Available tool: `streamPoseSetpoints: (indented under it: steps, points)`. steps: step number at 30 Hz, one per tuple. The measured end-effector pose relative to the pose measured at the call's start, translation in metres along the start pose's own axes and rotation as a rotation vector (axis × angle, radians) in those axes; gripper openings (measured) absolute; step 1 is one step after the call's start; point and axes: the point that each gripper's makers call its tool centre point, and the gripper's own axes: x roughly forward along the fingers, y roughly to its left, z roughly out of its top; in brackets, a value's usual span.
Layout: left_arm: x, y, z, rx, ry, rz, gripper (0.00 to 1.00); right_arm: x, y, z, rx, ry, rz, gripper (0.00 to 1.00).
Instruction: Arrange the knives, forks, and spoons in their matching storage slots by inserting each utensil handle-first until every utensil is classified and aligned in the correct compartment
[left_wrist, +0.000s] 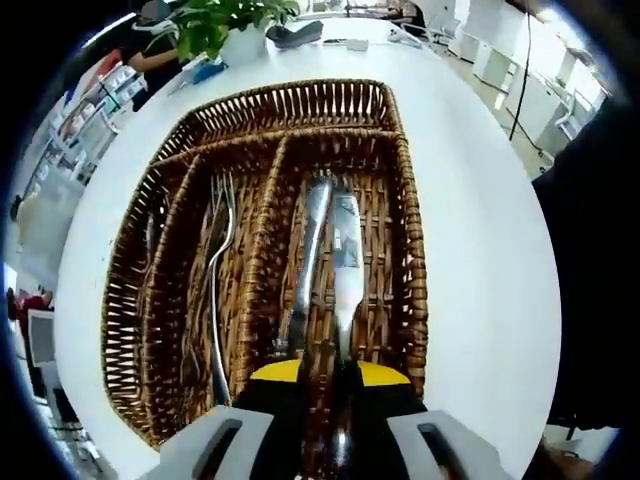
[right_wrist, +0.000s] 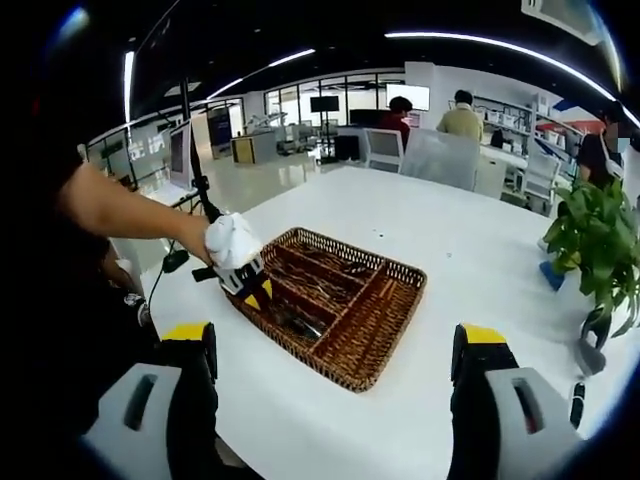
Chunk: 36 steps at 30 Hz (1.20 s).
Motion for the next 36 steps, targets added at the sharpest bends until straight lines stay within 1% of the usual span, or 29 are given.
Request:
streamPoseSetpoints:
  steps: [1, 2, 3, 4, 5, 6, 9, 10, 11, 12, 13, 14, 16, 17, 18, 20, 21, 22, 24, 25, 28, 29, 31, 33, 34, 36]
  points:
    - [-0.004, 0.003, 0.003, 0.003, -0.024, 0.011, 0.28, 0.0, 0.0, 0.0, 0.0, -0.002, 0.0, 0.99]
    - [-0.009, -0.001, 0.006, -0.042, -0.053, -0.023, 0.3, -0.002, 0.0, 0.001, 0.0, -0.006, 0.0, 0.99]
    - [-0.013, -0.003, 0.006, -0.063, -0.065, -0.038, 0.32, -0.002, -0.001, 0.002, 0.003, -0.01, 0.0, 0.99]
    - [-0.019, 0.001, 0.008, -0.076, -0.086, -0.033, 0.33, -0.002, -0.001, 0.003, 0.005, -0.013, 0.0, 0.99]
    - [-0.023, 0.002, 0.009, -0.081, -0.101, -0.029, 0.34, -0.002, -0.001, 0.004, 0.005, -0.017, -0.002, 0.99]
    - [-0.029, 0.002, 0.012, -0.104, -0.124, -0.026, 0.36, -0.003, -0.001, 0.005, 0.005, -0.02, -0.003, 0.99]
    - [-0.044, 0.012, 0.015, -0.176, -0.182, 0.018, 0.47, -0.003, -0.002, 0.007, 0.009, -0.027, -0.004, 0.99]
    - [-0.053, 0.014, 0.017, -0.205, -0.218, 0.025, 0.49, -0.002, -0.002, 0.009, 0.013, -0.03, -0.005, 0.99]
    - [-0.061, 0.018, 0.018, -0.23, -0.245, 0.041, 0.5, -0.001, -0.002, 0.01, 0.014, -0.032, -0.005, 0.99]
    - [-0.071, 0.022, 0.019, -0.273, -0.285, 0.064, 0.52, 0.0, -0.003, 0.01, 0.015, -0.029, -0.007, 0.99]
    - [-0.081, 0.025, 0.022, -0.319, -0.336, 0.078, 0.55, 0.0, -0.004, 0.009, 0.016, -0.026, -0.011, 0.99]
    - [-0.089, 0.026, 0.023, -0.343, -0.368, 0.088, 0.59, 0.0, -0.005, 0.009, 0.018, -0.027, -0.013, 0.99]
    - [-0.102, 0.026, 0.025, -0.395, -0.429, 0.094, 0.65, 0.0, -0.006, 0.008, 0.039, -0.035, -0.015, 1.0]
    - [-0.109, 0.019, 0.026, -0.435, -0.452, 0.061, 0.65, 0.0, -0.008, 0.008, 0.049, -0.038, -0.017, 0.99]
    - [-0.116, 0.022, 0.022, -0.454, -0.454, 0.092, 0.68, 0.001, -0.009, 0.007, 0.056, -0.036, -0.017, 0.99]
    - [-0.125, 0.025, 0.02, -0.45, -0.477, 0.139, 0.79, 0.002, -0.011, 0.001, 0.065, -0.012, -0.02, 0.99]
    - [-0.131, 0.026, 0.02, -0.48, -0.502, 0.155, 0.84, 0.002, -0.015, -0.002, 0.052, 0.003, -0.038, 1.0]
    - [-0.139, 0.026, 0.022, -0.516, -0.542, 0.164, 0.89, 0.001, -0.016, -0.002, 0.042, 0.004, -0.046, 0.99]
    - [-0.151, 0.026, 0.026, -0.568, -0.611, 0.166, 0.96, 0.0, -0.018, -0.004, 0.032, 0.008, -0.058, 1.0]
    - [-0.155, 0.028, 0.024, -0.59, -0.619, 0.182, 1.0, 0.0, -0.02, -0.004, 0.029, 0.004, -0.062, 1.0]
    - [-0.164, 0.027, 0.016, -0.605, -0.616, 0.216, 1.0, 0.0, -0.025, -0.005, 0.031, -0.018, -0.087, 1.0]
    - [-0.166, 0.025, 0.015, -0.605, -0.613, 0.224, 1.0, 0.0, -0.025, -0.008, 0.044, -0.008, -0.087, 1.0]
    - [-0.174, 0.02, 0.013, -0.612, -0.619, 0.252, 1.0, -0.001, -0.023, -0.009, 0.051, -0.018, -0.077, 1.0]
    - [-0.182, 0.014, 0.013, -0.627, -0.632, 0.262, 1.0, -0.002, -0.021, -0.01, 0.052, -0.017, -0.076, 1.0]
    - [-0.184, 0.016, 0.006, -0.644, -0.635, 0.267, 1.0, -0.004, -0.02, -0.011, 0.049, -0.015, -0.072, 1.0]
    - [-0.191, 0.012, 0.003, -0.661, -0.64, 0.287, 1.0, -0.006, -0.017, -0.011, 0.048, -0.015, -0.062, 1.0]
